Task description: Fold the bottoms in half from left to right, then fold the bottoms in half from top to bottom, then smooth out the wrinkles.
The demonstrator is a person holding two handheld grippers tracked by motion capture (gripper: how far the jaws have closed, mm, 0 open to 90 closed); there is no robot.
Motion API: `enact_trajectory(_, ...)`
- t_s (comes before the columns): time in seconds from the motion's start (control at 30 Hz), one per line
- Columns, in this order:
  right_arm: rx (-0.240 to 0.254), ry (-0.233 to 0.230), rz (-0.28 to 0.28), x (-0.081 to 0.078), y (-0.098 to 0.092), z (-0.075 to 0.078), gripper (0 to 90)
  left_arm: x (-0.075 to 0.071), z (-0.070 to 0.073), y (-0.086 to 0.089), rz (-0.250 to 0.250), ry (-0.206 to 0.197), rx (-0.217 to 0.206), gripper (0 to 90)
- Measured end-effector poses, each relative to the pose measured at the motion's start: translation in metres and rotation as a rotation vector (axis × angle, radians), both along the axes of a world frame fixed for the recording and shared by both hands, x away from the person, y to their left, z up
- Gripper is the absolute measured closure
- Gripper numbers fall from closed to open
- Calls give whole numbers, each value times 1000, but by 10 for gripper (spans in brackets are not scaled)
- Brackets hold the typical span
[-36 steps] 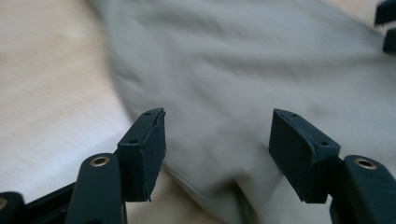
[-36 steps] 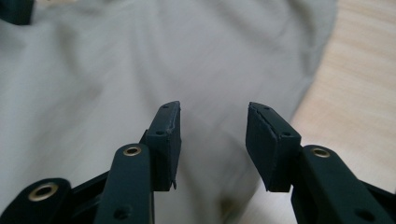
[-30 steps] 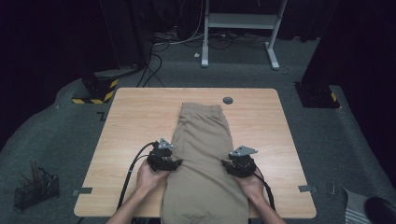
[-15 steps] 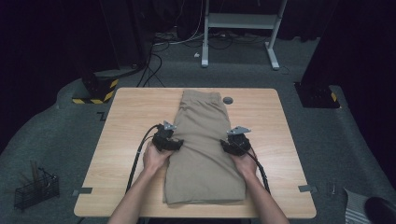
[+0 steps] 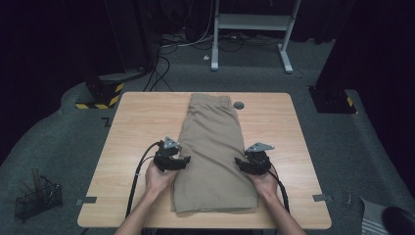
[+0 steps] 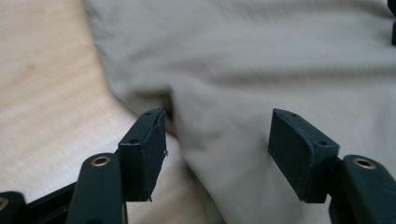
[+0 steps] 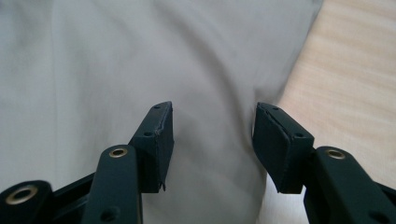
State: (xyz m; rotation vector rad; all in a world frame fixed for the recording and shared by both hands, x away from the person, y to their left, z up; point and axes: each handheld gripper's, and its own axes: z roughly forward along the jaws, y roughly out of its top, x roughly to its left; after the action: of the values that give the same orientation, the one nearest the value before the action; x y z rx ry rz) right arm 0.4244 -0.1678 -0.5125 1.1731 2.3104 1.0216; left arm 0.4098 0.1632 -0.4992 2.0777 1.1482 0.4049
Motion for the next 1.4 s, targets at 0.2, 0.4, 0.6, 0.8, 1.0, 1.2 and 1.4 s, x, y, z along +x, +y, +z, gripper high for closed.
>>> enact_trajectory(0.2,-58,-22,-6,-9,2,-8,467,-2,-15,-4,15,31,25,356)
enact_trajectory(0.4,-35,-9,-29,-10,1,-9,463,5,-20,-3,34,-2,48,347)
enact_trajectory(0.6,-39,-4,-38,-13,2,-8,463,11,-23,1,34,-31,33,333)
enact_trajectory(0.8,-34,1,-44,-16,2,-8,463,12,-23,2,45,-38,26,333)
enact_trajectory(1.0,-37,2,-46,-22,1,-8,461,4,-26,3,59,-58,14,335)
enact_trajectory(1.2,-39,5,-30,-31,-1,-6,449,-1,-25,6,67,-45,-8,334)
enact_trajectory(1.4,60,24,-101,-24,-17,1,384,-7,-13,14,62,-38,-98,303)
